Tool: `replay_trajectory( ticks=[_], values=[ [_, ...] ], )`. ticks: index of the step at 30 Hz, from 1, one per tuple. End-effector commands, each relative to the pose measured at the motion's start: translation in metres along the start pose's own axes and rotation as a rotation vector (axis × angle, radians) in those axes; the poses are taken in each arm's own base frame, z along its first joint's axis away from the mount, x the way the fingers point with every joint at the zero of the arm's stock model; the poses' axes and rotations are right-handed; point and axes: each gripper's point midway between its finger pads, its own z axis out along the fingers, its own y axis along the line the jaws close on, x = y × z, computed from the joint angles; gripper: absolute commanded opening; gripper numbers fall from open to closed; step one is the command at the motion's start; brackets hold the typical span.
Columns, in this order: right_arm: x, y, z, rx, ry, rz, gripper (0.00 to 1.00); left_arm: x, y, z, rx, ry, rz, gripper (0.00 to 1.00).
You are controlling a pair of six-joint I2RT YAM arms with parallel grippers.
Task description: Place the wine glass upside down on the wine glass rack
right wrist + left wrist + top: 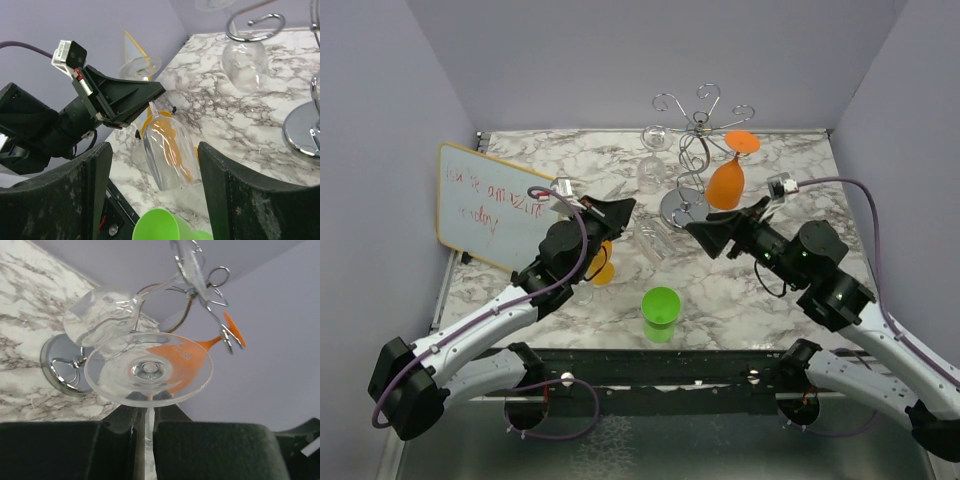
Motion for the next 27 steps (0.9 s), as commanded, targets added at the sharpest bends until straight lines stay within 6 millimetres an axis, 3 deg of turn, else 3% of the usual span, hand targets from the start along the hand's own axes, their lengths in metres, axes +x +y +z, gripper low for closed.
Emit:
replay_trajectory(
  ticks=[1,7,13,17,27],
  values=[
    [0.005,0.018,0.017,-0.091,0.092,-0.129,0.74,-0.032,-0.074,-0.015,0.293,-0.068,0.076,0.00],
    [0.004,0.037,0.037,-0.183,0.147,-0.188,0.70,-0.029,-0.112,-0.026,0.470,-0.024,0.197,0.00],
    [0.004,0.047,0.049,-0.237,0.177,-0.205,0.67,-0.024,-0.129,-0.036,0.574,0.002,0.252,0.00],
    [0.007,0.050,0.054,-0.254,0.197,-0.207,0.60,-0.015,-0.146,-0.045,0.678,0.048,0.287,0.00],
    [0.009,0.054,0.062,-0.285,0.200,-0.223,0.43,-0.004,-0.163,-0.056,0.794,0.108,0.306,0.00]
  ],
)
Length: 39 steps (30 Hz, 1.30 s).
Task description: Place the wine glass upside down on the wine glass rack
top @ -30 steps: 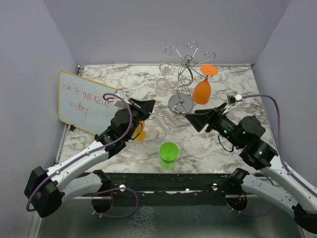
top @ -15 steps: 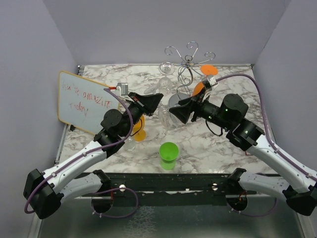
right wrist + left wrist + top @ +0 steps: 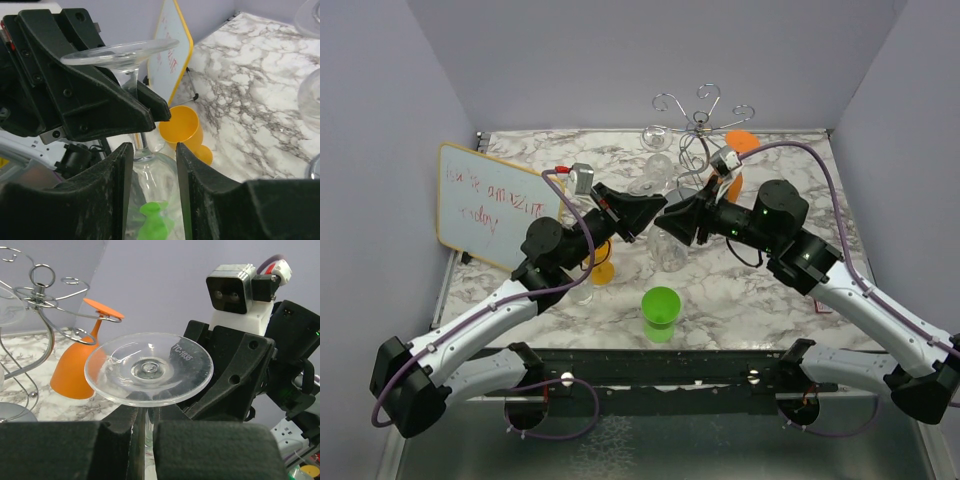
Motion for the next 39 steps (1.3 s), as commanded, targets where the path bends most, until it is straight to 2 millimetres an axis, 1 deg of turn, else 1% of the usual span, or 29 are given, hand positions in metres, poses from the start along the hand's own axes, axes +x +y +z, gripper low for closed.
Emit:
replay_trajectory(
  ticks=[1,9,13,14,17,19,23,28,30,35,39],
  values=[
    [-0.008,0.012,0.003,-0.057,-0.005,-0.027,0.41,-0.022,-0.035,0.004,0.152,-0.041,0.032,0.00],
    [0.002,0.016,0.008,-0.106,0.019,-0.031,0.19,-0.021,-0.050,0.003,0.230,-0.027,0.037,0.00],
    [0.004,0.015,0.007,-0.102,0.006,-0.038,0.01,-0.021,-0.054,0.002,0.255,-0.028,0.033,0.00],
    [0.005,0.014,0.007,-0.099,0.007,-0.039,0.01,-0.021,-0.055,0.001,0.259,-0.029,0.032,0.00],
    [-0.001,0.013,0.005,-0.094,-0.032,-0.056,0.01,-0.021,-0.055,0.000,0.261,-0.030,0.031,0.01],
    [-0.004,0.011,0.003,-0.080,-0.058,-0.065,0.01,-0.020,-0.054,0.000,0.255,-0.030,0.026,0.15],
    [-0.013,0.010,-0.003,-0.068,-0.127,-0.086,0.01,-0.019,-0.053,0.000,0.250,-0.027,0.017,0.30],
    [-0.022,0.004,-0.010,-0.029,-0.201,-0.096,0.01,-0.017,-0.050,0.001,0.241,-0.024,0.012,0.43],
    [-0.026,0.001,-0.015,-0.002,-0.233,-0.093,0.01,-0.016,-0.047,0.001,0.229,-0.026,0.007,0.53],
    [-0.034,-0.016,-0.028,0.101,-0.310,-0.081,0.01,-0.011,-0.041,0.000,0.211,-0.020,-0.001,0.76],
    [-0.034,-0.033,-0.043,0.199,-0.365,-0.091,0.01,-0.008,-0.038,-0.006,0.198,-0.022,0.005,0.90]
  ],
)
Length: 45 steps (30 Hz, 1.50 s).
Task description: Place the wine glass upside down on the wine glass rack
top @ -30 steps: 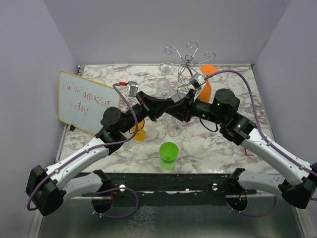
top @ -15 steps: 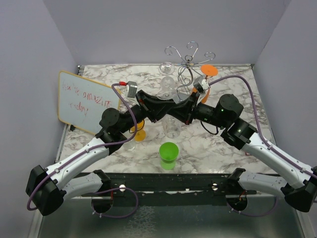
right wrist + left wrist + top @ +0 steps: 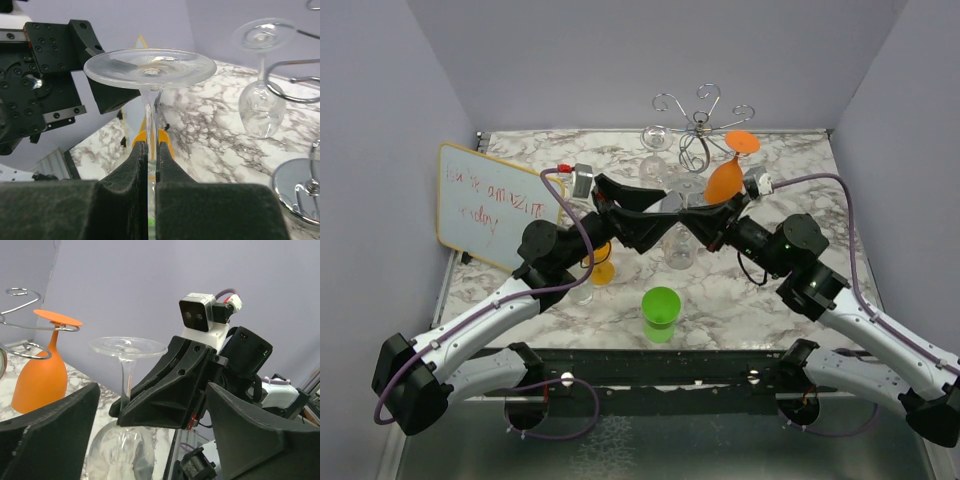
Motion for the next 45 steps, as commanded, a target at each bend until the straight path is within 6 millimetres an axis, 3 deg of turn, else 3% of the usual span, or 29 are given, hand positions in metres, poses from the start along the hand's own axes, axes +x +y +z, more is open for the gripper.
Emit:
replay_trajectory(
  ticks=[1,3,10,20,31,45],
  values=[
    [-0.029,-0.024,-0.016,0.147,-0.158,-0.035,0.01,-0.006,-0.005,-0.008,0.008,-0.033,0.008,0.92],
    [-0.025,-0.035,-0.027,0.198,-0.184,-0.053,0.01,-0.006,0.002,-0.015,-0.040,-0.056,-0.011,0.99],
    [-0.022,-0.064,-0.052,0.357,-0.247,-0.068,0.01,-0.010,0.029,-0.031,-0.215,-0.079,-0.010,0.99],
    [-0.024,-0.092,-0.040,0.504,-0.286,-0.072,0.01,0.006,0.091,-0.050,-0.623,0.073,-0.025,0.99],
    [-0.024,-0.112,-0.004,0.574,-0.300,-0.068,0.01,0.007,0.100,-0.061,-0.700,0.100,-0.021,0.99],
    [-0.022,-0.131,0.026,0.550,-0.283,-0.019,0.01,0.009,0.102,-0.065,-0.719,0.118,-0.016,0.99]
  ],
)
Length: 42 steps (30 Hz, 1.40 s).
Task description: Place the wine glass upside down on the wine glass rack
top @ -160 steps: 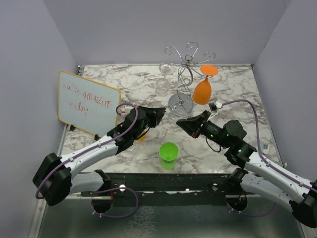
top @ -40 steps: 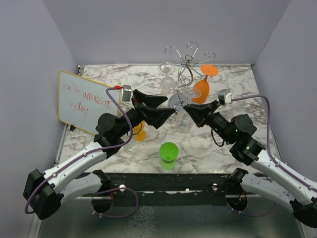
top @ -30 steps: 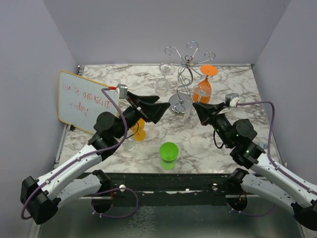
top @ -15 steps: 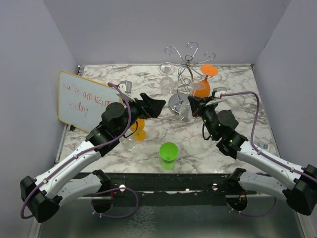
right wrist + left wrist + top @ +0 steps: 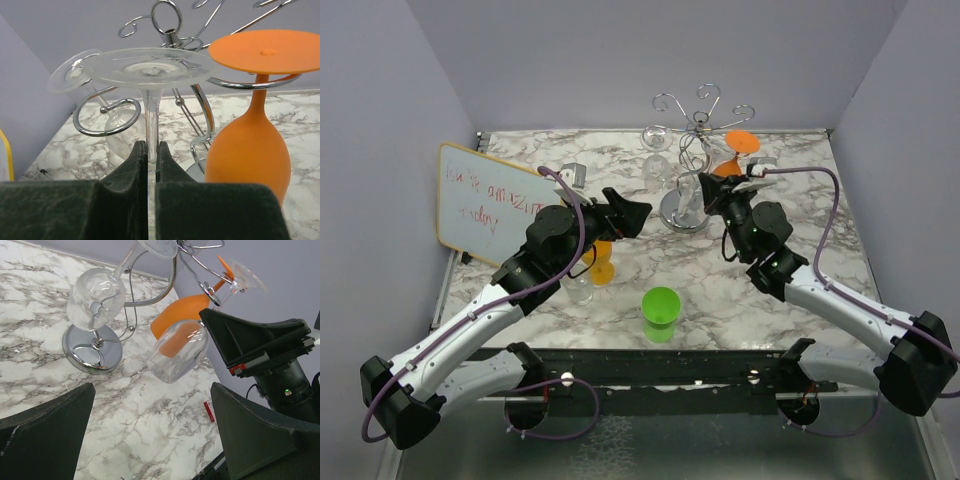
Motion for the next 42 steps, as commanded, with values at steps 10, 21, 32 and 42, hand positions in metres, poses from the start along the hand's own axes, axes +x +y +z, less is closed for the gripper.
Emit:
replay_trajectory(
  ticks=[10,21,32,42],
  values=[
    [-0.010,0.026,0.025,-0.133,-0.001,0.077,0.01,-0.013,-0.002,-0.003,-0.014,-0.024,0.008,0.99],
    [0.000,0.040,0.037,-0.213,0.052,0.086,0.01,-0.014,-0.003,-0.004,-0.014,-0.022,0.005,0.99],
    [0.007,0.066,0.026,-0.389,0.084,0.045,0.01,-0.015,-0.001,-0.006,-0.019,-0.025,0.003,0.99],
    [0.006,0.061,0.007,-0.419,0.052,0.014,0.01,-0.013,0.001,-0.008,-0.022,-0.022,0.001,0.99]
  ],
)
